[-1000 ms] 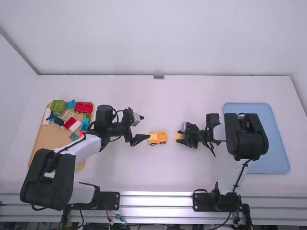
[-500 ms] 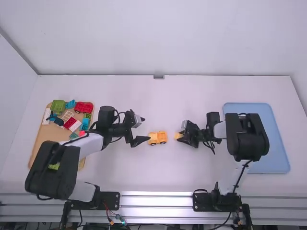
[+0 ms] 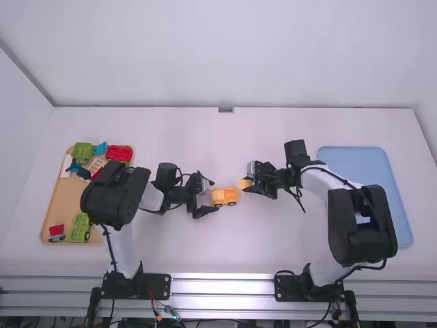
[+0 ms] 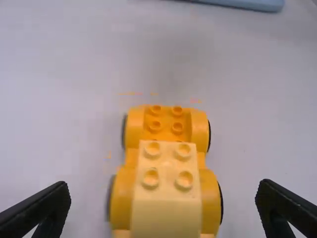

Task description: Assemble lego blocks to make yellow taxi

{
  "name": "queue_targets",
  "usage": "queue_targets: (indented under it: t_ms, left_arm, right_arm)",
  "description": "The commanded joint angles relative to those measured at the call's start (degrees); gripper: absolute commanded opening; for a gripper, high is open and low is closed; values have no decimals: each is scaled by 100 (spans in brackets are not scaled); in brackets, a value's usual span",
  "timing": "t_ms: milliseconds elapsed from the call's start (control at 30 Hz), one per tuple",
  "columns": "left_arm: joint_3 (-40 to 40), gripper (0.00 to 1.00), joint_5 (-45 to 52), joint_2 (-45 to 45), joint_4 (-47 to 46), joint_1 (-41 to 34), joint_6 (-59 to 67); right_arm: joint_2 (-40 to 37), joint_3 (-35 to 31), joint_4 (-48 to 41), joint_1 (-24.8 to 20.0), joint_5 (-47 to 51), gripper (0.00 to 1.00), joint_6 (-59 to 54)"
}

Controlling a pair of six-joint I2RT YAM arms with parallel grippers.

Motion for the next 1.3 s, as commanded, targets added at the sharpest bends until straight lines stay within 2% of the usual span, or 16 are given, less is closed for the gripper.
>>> queue_targets:
  t_ms: [0,233,300,333,367,400,467,500,567,633,800,900,1033,1133,1267]
  left_arm:
    - [153,100,-378,195,-28,-229,-4]
    - [581,100,-861,420,-584,-601,175]
    - [623,96,-876,487,-581,-610,173]
    - [640,83,-874,527,-584,-592,210]
    - [632,75,-872,538,-616,-595,291]
    - [627,73,-872,538,-619,-599,308]
    - [562,57,-802,535,-625,-621,549]
    - [544,53,-780,538,-627,-608,651]
    - [514,51,-782,535,-627,-573,741]
    - [474,44,-780,535,-627,-555,879]
    - [476,38,-780,535,-730,-584,1019]
    - [468,31,-516,535,-935,-601,1423]
    - [470,33,-505,535,-1025,-599,1366]
    - [474,32,-505,535,-1034,-595,1370]
    - [474,32,-501,535,-1016,-595,1366]
  right_arm:
    - [-72,35,81,118,-33,9,125]
    - [-72,31,66,208,-20,8,192]
    - [-72,28,63,221,-15,8,195]
    - [-72,13,57,225,-17,8,195]
    - [-72,9,42,219,-20,8,192]
    - [-72,7,37,212,-22,8,190]
    - [-72,-59,70,210,-22,7,190]
    - [-55,-107,111,210,-39,6,188]
    - [-20,-205,245,229,-39,5,216]
    - [44,-398,546,291,-149,5,297]
    - [286,-726,1322,459,-293,6,625]
    - [511,-774,1696,597,-295,6,850]
    - [767,-721,1749,715,-249,4,839]
    - [1025,-688,1705,754,-256,2,407]
    - [1043,-748,1755,721,-260,2,345]
